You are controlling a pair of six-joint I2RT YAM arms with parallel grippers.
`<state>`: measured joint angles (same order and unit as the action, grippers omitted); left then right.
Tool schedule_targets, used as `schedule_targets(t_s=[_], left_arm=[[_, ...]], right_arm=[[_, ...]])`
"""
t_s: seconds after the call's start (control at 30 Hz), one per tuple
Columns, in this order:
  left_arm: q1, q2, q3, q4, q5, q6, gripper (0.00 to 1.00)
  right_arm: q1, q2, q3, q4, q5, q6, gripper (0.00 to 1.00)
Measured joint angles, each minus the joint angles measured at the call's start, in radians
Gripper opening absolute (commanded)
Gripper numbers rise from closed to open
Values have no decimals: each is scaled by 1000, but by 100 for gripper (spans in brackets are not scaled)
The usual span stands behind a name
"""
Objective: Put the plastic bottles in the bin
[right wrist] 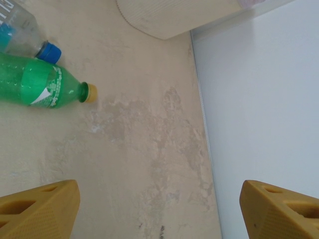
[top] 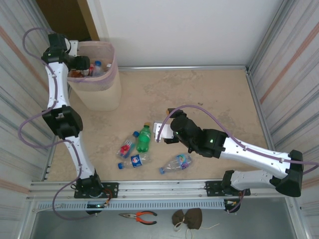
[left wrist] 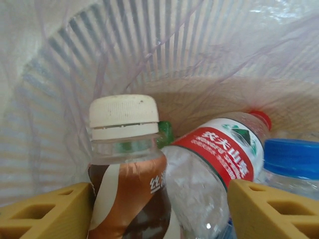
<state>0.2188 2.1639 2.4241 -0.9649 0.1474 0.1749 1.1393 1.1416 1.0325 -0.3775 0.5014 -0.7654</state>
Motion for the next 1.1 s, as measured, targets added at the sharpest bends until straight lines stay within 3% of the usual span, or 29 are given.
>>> schedule_targets(t_s=[0.3, 0.53, 0.9, 1.1], left_arm=[[4, -145, -1, -6, 95, -23, 70], [-49, -277, -86, -29, 168, -22, 67], [-357, -478, -416, -56, 161, -18, 66], [-539, -587, -615, -55, 121, -26, 65]], right_arm=[[0, -31, 6, -18, 31, 118, 83], [-11, -63, 45, -31, 56, 315, 83], [-166, -139, 66, -114, 2, 728, 81], [-238, -188, 66, -168, -63, 868, 81]])
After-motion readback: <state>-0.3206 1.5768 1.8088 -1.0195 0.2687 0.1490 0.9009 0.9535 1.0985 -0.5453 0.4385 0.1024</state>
